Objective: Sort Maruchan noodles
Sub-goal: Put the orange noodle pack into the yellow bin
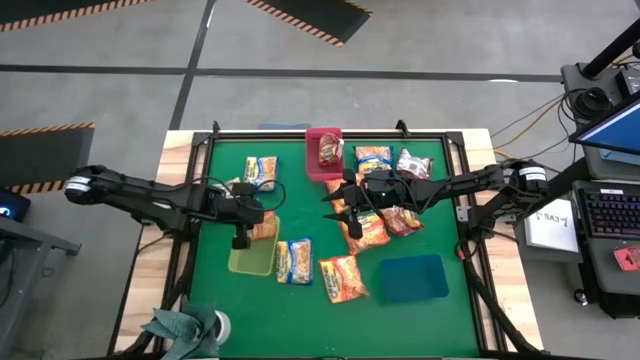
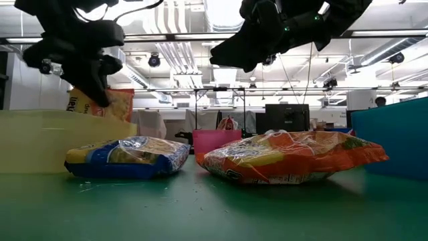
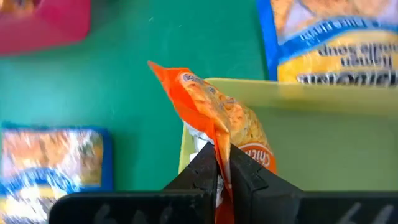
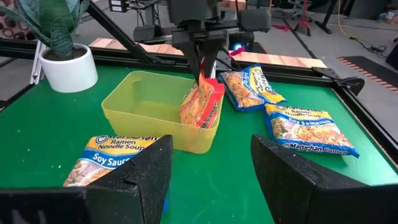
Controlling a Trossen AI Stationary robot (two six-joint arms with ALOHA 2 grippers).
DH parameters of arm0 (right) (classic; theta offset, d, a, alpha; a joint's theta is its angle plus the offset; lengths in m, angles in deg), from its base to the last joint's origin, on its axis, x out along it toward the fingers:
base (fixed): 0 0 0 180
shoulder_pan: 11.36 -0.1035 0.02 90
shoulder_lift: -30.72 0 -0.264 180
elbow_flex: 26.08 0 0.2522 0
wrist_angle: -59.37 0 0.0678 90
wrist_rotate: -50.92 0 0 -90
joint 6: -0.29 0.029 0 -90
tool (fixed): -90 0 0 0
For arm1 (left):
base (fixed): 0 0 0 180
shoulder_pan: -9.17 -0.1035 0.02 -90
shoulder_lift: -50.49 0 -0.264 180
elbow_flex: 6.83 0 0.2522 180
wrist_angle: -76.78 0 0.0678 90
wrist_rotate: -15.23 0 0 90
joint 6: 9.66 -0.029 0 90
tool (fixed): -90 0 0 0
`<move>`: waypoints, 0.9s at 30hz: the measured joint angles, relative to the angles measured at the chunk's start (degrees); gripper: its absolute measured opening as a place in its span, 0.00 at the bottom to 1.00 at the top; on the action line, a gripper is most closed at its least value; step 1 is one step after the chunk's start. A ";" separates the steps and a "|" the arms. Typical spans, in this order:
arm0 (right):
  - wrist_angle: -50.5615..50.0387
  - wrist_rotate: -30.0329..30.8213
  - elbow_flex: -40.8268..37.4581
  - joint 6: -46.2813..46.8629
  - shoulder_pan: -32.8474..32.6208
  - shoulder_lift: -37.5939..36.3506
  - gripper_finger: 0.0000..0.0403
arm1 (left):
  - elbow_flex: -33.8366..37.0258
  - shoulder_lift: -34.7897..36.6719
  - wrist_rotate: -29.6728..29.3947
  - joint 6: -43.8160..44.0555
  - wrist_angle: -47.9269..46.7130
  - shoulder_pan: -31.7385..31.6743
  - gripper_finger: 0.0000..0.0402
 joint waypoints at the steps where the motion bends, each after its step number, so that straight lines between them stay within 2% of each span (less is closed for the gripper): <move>1: 0.01 0.00 0.00 -0.06 0.00 0.00 0.51 | 0.00 -0.16 -0.02 -2.68 -0.02 0.06 0.00; 16: 0.04 0.01 0.00 -0.30 0.00 0.02 0.51 | -1.87 -1.53 -0.57 -17.81 0.32 0.04 0.00; 21: 0.04 0.02 0.00 -0.33 0.00 0.02 0.51 | -0.94 -3.82 -5.74 -19.69 0.37 0.06 0.02; 27: 0.06 0.02 0.00 -0.24 0.00 0.02 0.51 | -0.87 -5.18 -10.90 -18.81 1.62 0.06 0.12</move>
